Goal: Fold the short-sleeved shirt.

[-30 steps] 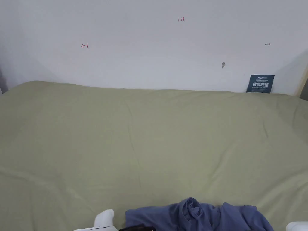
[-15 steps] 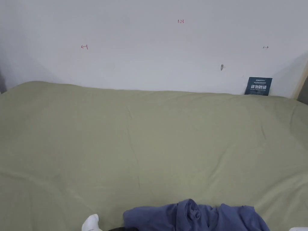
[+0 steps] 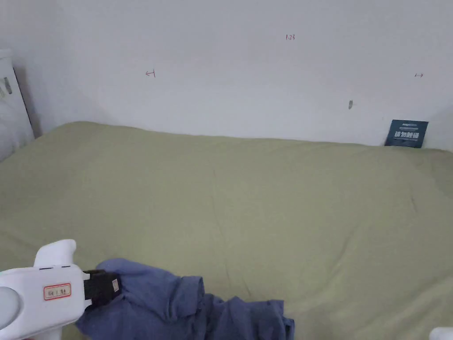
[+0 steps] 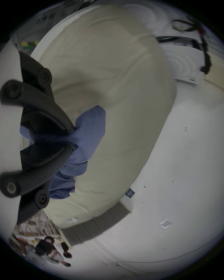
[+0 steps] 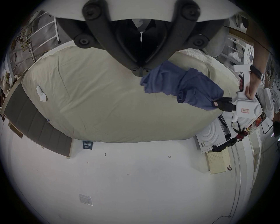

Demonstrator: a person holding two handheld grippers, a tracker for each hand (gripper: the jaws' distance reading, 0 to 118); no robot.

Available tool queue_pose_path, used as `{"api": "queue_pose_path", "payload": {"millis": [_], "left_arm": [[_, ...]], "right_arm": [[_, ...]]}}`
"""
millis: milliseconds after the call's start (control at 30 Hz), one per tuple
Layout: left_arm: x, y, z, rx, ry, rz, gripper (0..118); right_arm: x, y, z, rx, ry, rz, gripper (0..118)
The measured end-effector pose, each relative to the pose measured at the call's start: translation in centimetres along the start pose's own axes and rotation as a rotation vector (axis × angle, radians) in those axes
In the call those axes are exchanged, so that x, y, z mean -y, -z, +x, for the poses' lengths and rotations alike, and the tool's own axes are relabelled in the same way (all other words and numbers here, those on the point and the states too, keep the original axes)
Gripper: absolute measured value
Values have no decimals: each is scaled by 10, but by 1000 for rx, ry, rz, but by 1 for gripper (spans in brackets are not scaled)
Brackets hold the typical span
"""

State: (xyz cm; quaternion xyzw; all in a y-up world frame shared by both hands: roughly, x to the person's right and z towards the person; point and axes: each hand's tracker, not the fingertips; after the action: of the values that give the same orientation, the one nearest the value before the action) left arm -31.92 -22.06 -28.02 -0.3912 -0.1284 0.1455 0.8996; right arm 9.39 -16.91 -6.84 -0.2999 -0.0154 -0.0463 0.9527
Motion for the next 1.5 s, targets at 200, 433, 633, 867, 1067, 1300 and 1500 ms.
{"api": "queue_pose_path", "payload": {"millis": [200, 433, 633, 867, 1067, 1300, 1500], "left_arm": [[14, 8, 63, -138, 283, -34, 7], [54, 64, 168, 77, 437, -165, 7], [83, 117, 211, 188, 431, -275, 7], [90, 134, 193, 268, 238, -368, 51], [47, 79, 157, 363, 172, -169, 50], [69, 127, 121, 522, -82, -166, 0], [132, 172, 155, 557, -60, -289, 0]], "right_arm": [[3, 2, -7, -26, -11, -3, 2], [11, -8, 3, -11, 7, -10, 2], [17, -18, 20, 31, 38, -5, 2], [20, -23, 34, 60, 72, -4, 2], [18, -18, 34, 56, 74, 6, 2], [21, -20, 21, -2, 61, 9, 2], [21, -25, 19, 3, 64, 20, 2]]}}
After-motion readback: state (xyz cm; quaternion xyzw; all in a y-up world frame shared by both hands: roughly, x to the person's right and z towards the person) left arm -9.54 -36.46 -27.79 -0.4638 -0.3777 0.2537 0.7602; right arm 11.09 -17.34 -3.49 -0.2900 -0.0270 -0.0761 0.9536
